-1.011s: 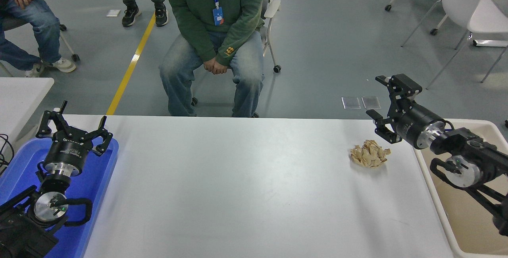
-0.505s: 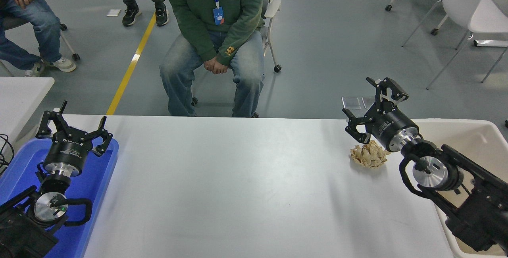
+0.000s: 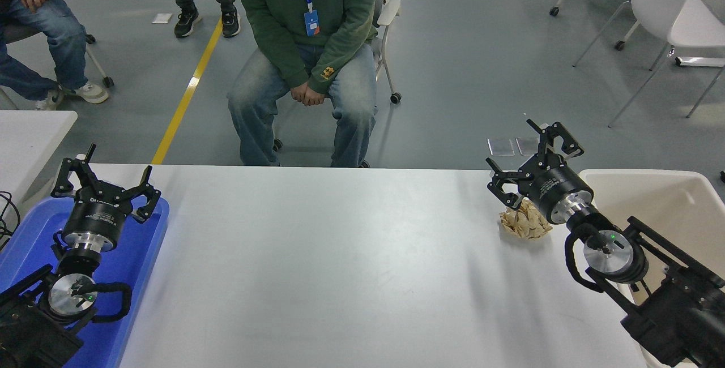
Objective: Clean the table surface
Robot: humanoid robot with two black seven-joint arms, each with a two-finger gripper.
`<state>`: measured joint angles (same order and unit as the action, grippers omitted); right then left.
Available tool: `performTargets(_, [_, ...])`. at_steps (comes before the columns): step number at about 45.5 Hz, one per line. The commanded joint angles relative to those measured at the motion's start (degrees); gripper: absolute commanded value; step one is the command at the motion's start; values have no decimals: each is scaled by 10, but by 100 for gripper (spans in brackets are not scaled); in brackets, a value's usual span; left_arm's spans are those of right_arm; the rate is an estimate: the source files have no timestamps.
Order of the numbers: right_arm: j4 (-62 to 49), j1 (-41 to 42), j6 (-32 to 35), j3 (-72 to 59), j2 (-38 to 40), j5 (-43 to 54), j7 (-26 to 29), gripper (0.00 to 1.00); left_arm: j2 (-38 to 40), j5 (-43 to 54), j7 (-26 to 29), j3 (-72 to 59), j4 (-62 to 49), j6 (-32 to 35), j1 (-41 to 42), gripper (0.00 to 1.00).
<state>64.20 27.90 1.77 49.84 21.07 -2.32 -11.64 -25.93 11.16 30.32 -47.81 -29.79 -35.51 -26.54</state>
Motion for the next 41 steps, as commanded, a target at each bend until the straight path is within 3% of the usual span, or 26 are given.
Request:
performTargets(1, [-5,-4,55,-4,-5,4,-2,100,0,0,0,0,0,0,0,100])
performTargets(11, [-21,-7,81,-12,-5,85,-2,100,0,0,0,0,0,0,0,100])
performTargets(29, [-37,-3,75,-12,-1,94,-2,100,0,0,0,0,0,0,0,100])
performTargets(41, [-33,15,37,-66,65,181,0,100,0,0,0,0,0,0,0,100])
